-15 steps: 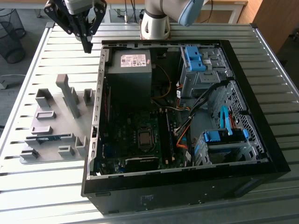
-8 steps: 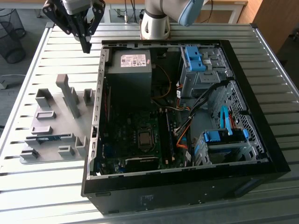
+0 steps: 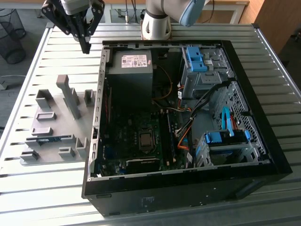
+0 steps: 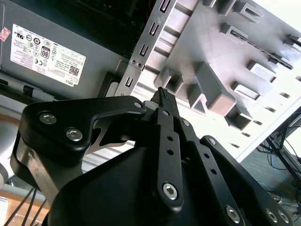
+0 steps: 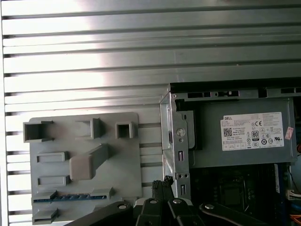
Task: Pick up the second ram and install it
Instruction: 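Reach for the second ram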
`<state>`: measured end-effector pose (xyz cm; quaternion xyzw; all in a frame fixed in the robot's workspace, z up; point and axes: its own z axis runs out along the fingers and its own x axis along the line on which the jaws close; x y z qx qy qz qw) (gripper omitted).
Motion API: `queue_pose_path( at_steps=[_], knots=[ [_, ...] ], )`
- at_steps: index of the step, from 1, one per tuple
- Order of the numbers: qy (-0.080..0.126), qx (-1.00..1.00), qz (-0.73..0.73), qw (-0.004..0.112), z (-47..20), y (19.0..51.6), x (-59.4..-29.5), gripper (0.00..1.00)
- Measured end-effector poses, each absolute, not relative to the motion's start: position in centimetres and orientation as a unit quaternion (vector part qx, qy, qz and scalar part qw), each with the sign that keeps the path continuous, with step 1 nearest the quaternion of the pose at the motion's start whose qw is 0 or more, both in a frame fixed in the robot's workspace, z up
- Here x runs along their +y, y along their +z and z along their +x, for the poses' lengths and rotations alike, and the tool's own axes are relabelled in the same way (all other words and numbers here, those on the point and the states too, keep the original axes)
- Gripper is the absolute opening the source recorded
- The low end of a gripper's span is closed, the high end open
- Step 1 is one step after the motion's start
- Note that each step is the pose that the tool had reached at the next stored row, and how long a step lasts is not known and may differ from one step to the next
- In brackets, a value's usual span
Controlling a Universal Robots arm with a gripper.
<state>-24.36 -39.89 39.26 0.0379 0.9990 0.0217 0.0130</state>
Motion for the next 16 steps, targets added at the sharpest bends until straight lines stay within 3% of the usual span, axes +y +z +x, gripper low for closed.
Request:
queue_pose_path(
  at_steps=[16],
  knots=[
    [0.022, 0.999, 0.038, 0.013, -25.1, 39.25, -39.89, 0.1]
  ],
)
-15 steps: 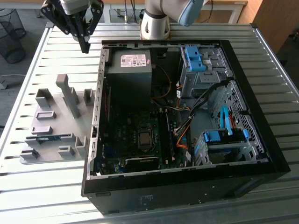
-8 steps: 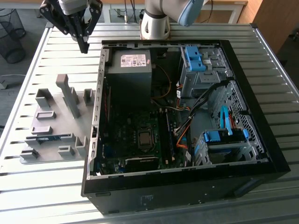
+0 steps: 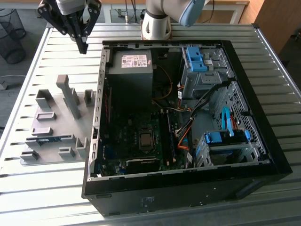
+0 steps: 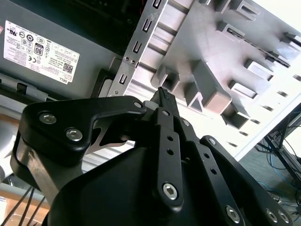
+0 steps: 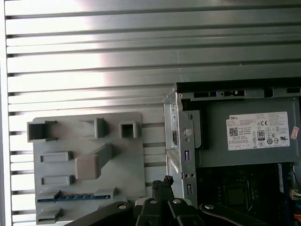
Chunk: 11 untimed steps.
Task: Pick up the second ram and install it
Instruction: 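Reach for the second ram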
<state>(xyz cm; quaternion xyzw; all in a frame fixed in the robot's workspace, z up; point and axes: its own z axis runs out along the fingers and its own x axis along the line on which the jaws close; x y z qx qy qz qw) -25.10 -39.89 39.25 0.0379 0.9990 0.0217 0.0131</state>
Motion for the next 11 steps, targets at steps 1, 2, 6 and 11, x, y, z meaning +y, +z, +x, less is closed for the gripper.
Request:
queue_pose_path(
  at_steps=[1, 2, 6, 11],
  knots=[
    [0.022, 0.999, 0.038, 0.013, -25.2, 39.2, -39.9, 0.1],
    [0.022, 0.999, 0.038, 0.013, -25.3, 39.2, -39.9, 0.1],
    [0.022, 0.999, 0.038, 0.013, -25.6, 39.2, -39.9, 0.1],
    [0.022, 0.999, 0.038, 0.013, -26.2, 39.2, -39.9, 0.1]
  ],
)
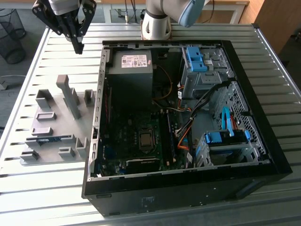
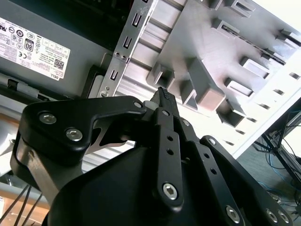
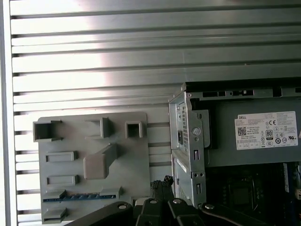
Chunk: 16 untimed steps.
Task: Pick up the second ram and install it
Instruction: 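Reach for the second ram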
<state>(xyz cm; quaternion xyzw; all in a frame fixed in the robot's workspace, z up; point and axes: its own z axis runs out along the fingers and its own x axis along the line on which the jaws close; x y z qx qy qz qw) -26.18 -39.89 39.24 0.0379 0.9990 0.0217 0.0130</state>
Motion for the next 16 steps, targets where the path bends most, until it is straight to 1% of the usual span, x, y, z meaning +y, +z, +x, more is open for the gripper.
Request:
queue_pose_path(
  at_steps=[16],
  knots=[
    [0.022, 0.999, 0.038, 0.013, -28.5, 39.2, -39.9, 0.1]
  ],
)
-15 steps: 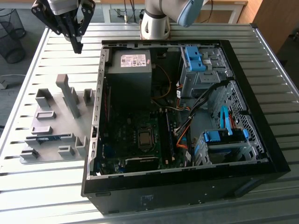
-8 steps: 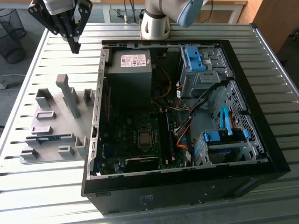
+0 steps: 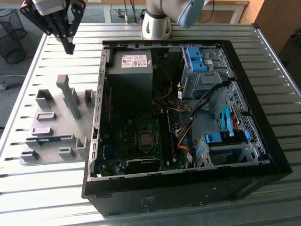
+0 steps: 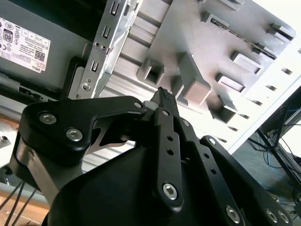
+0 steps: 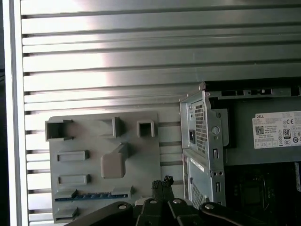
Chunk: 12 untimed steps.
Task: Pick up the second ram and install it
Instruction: 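Reach for the second ram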
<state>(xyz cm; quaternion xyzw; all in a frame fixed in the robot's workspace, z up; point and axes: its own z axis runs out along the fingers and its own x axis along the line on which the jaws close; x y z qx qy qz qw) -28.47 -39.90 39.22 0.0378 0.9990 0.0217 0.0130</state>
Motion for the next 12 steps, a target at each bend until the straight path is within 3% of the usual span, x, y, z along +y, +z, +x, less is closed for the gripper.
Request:
queue_pose_path(
  at_steps=[12],
  knots=[
    [0.022, 0.999, 0.038, 0.013, -32.2, 39.2, -39.9, 0.1]
  ],
)
